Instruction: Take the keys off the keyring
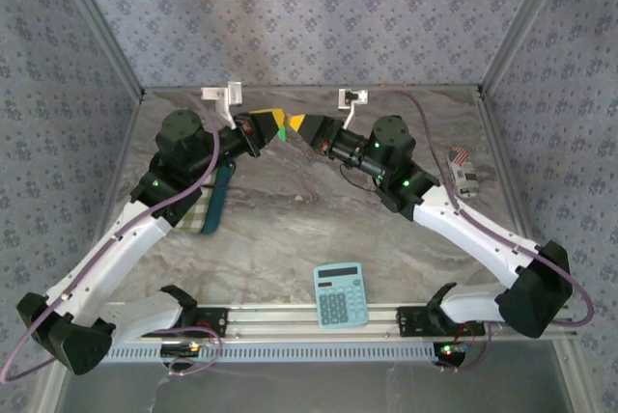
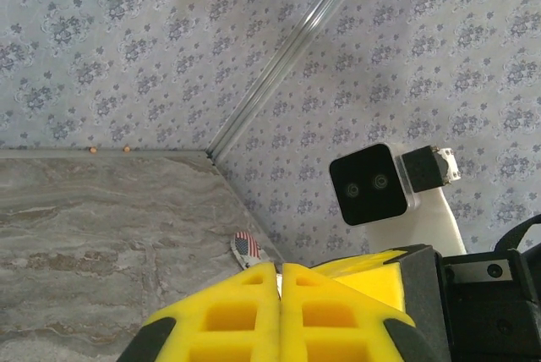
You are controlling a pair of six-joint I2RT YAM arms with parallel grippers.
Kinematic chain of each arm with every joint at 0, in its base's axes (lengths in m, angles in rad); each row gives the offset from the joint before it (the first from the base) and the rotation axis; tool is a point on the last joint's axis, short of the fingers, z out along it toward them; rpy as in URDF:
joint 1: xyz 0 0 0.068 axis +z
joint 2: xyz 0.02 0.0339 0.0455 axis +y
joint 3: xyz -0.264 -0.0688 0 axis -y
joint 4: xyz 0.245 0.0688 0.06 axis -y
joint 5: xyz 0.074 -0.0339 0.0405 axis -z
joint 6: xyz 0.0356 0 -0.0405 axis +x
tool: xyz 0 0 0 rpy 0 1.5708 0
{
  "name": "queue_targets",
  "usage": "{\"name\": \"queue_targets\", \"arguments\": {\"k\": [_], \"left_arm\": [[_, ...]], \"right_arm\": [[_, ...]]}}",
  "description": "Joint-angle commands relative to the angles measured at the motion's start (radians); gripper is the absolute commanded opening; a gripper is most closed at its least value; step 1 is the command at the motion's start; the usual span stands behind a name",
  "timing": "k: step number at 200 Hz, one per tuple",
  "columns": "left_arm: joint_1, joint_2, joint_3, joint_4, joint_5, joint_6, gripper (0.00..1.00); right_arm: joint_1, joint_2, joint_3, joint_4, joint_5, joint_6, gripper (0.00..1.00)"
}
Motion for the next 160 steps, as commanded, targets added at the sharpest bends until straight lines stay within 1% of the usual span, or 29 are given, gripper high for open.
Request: {"name": "queue_targets", "arguments": {"k": [1,25,48,67,109,160], "left_arm": [[-0.04,-0.028,-0.013,-0.016,0.155,0.034,0.0],[-0.04,-0.043,-0.025,-0.036,0.138,0.056,0.0],[-0.047,-0.054,-0.049,-0.018,0.107,0.058,0.0],[-0.062,-0.054,-0.05,-0.015,0.092,0.08,0.0],[-0.081,-0.058,-0.05,-0.044,0.061,0.121,0.0],[-0.089,-0.074,-0.066,-0.067,0.02,0.175,0.0]], "right_arm": [[-0.003,0.001,0.011,0.075,0.013,0.045,0.0],[-0.025,-0.033,-0.022,0.079,0.039,0.046,0.0],[-0.019,-0.038,-0.02,0.077,0.053,0.046,0.0],[-0.013,-0.011,-0.004,0.104,0.022,0.078,0.0],[-0.01,-0.002,-0.01,0.162,0.009,0.133,0.0],[-0.009,-0.004,-0.004,0.19,-0.012,0.152,0.0]]}}
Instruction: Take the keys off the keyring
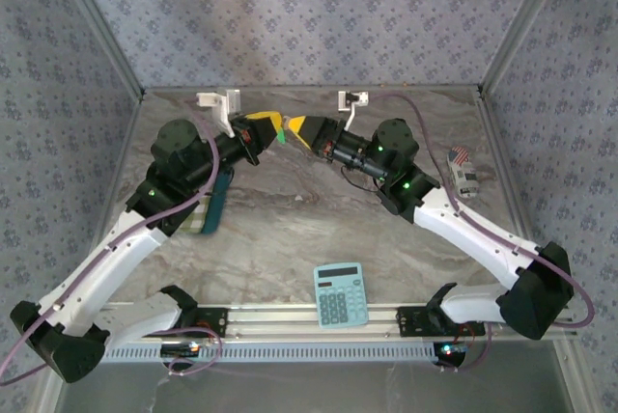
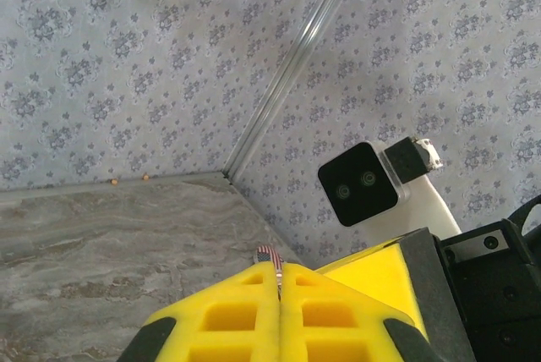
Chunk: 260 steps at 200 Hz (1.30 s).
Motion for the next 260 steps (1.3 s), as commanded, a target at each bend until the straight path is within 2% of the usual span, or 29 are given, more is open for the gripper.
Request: {"name": "queue_targets", "arguments": {"k": [1,71,78,86,100,116,150,185,216,260], "left_arm": [[-0.045,-0.015,-0.03,-0.078,0.098,0.05,0.0],[-0.048,-0.041,-0.063,-0.099,0.05,0.095,0.0],[-0.047,-0.039,-0.063,-0.1,0.048,0.094,0.0],[-0.047,-0.033,-0.059,-0.105,0.046,0.091,0.0],[-0.048,-0.023,-0.051,-0.099,0.055,0.076,0.0],[-0.048,-0.021,-0.05,-0.079,0.058,0.066,0.0],[-0.045,-0.018,-0.044,-0.079,0.055,0.053,0.0],[-0.023,-0.046,-0.056,-0.089,0.037,0.053,0.0],[0.016,-0.071,-0.067,-0.106,0.043,0.04,0.0],[0.033,-0.065,-0.075,-0.098,0.057,0.036,0.0]], "right_arm": [[-0.005,0.009,0.025,0.117,0.041,0.047,0.0],[-0.033,-0.014,0.005,0.164,0.029,0.063,0.0],[-0.028,-0.01,0.021,0.154,0.009,0.03,0.0],[-0.016,-0.014,0.066,0.063,-0.022,-0.059,0.0],[0.031,-0.026,0.103,-0.065,-0.007,-0.219,0.0],[0.052,-0.028,0.155,-0.116,-0.014,-0.326,0.0],[0.082,-0.053,0.13,-0.123,0.013,-0.483,0.0],[0.066,-0.103,0.12,-0.183,0.046,-0.511,0.0],[0.032,-0.196,0.042,-0.301,0.057,-0.559,0.0],[-0.013,-0.305,-0.034,-0.382,0.049,-0.59,0.0]]}}
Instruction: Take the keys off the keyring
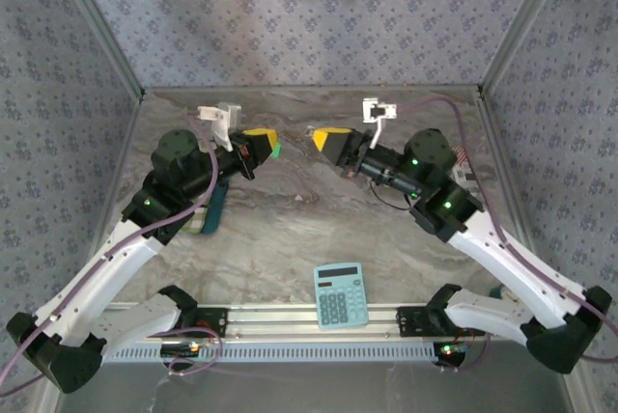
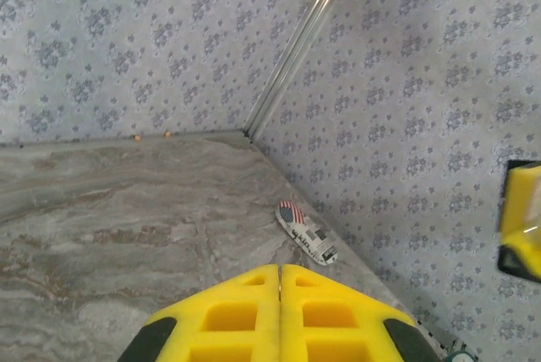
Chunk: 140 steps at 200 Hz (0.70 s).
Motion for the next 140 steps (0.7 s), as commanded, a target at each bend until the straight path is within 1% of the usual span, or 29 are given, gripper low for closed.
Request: {"name": "queue_targets", "arguments": {"k": [1,8,28,44,69,86,108,113,140], "left_arm": [[0.004,-0.004,-0.001,-0.002,0.028,-0.005,0.0],[0.006,0.001,0.002,-0.013,0.023,0.0,0.0],[0.017,0.013,0.006,-0.073,-0.013,0.039,0.0],[0.034,0.023,-0.03,-0.084,-0.032,0.046,0.0],[0.059,0.062,-0.122,-0.062,-0.052,0.025,0.0],[0.062,0.101,-0.198,-0.022,-0.079,0.019,0.0],[0.074,0.167,-0.294,0.057,-0.106,-0.007,0.0],[0.078,0.182,-0.313,0.077,-0.11,-0.012,0.02],[0.097,0.289,-0.372,0.163,-0.125,-0.03,0.01]], "right_arm": [[-0.019,-0.045,-0.029,-0.067,0.006,-0.058,0.0],[-0.023,-0.061,-0.035,-0.097,0.02,-0.06,0.0],[-0.06,-0.101,-0.05,-0.208,0.073,-0.156,0.0],[-0.086,-0.13,-0.084,-0.271,0.114,-0.206,0.0],[-0.125,-0.142,-0.184,-0.255,0.143,-0.225,0.0],[-0.133,-0.135,-0.25,-0.244,0.177,-0.236,0.0],[-0.147,-0.105,-0.349,-0.187,0.219,-0.263,0.0],[-0.15,-0.094,-0.368,-0.177,0.228,-0.268,0.0],[-0.174,-0.033,-0.465,-0.072,0.226,-0.239,0.0]]}}
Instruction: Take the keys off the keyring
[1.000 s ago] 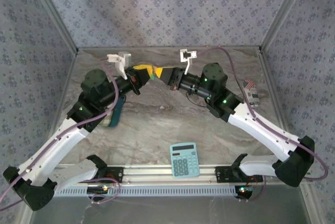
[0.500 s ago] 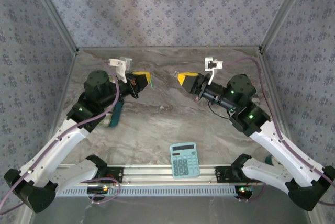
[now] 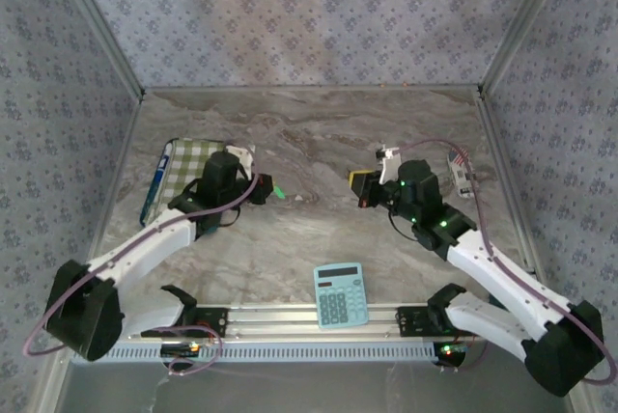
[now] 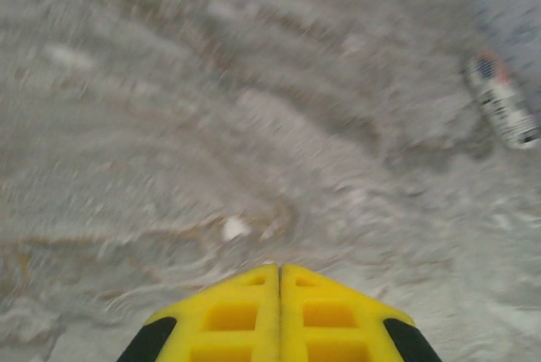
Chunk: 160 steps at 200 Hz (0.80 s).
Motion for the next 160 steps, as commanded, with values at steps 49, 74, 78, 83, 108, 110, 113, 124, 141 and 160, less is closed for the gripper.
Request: {"name": "queue_targets", "arguments": {"k": [49,74,78,83,108,110,113,124,141,160], "left_arm": [[0.033,0.173,-0.038,0.167,-0.069,-0.019,0.31],[0.033,0.128,-0.038,0.127,-0.116,-0.009,0.48],[0.033,0.112,-0.038,0.117,-0.124,-0.008,0.5],[0.033,0.09,-0.039,0.105,-0.131,-0.006,0.52],[0.031,-0.038,-0.049,0.036,-0.146,-0.011,0.6],[0.031,-0.05,-0.05,0.03,-0.146,-0.013,0.6],[0.03,-0.063,-0.052,0.021,-0.146,-0.016,0.61],[0.028,-0.121,-0.059,-0.012,-0.144,-0.026,0.64],[0.021,-0.203,-0.07,-0.055,-0.146,-0.032,0.67],[0.018,-0.274,-0.084,-0.09,-0.153,-0.043,0.75]], "right_arm": [[-0.037,0.162,-0.123,0.198,0.066,0.006,0.0],[-0.073,0.248,-0.134,0.265,0.048,0.018,0.0],[-0.079,0.261,-0.135,0.275,0.052,0.022,0.0],[-0.086,0.28,-0.136,0.289,0.055,0.025,0.0],[-0.127,0.413,-0.126,0.364,0.038,0.032,0.0],[-0.131,0.425,-0.124,0.371,0.034,0.032,0.0],[-0.136,0.442,-0.122,0.379,0.029,0.033,0.0],[-0.147,0.508,-0.11,0.41,0.021,0.044,0.0],[-0.167,0.598,-0.09,0.453,-0.001,0.066,0.0],[-0.174,0.668,-0.071,0.484,-0.002,0.091,0.05]]}}
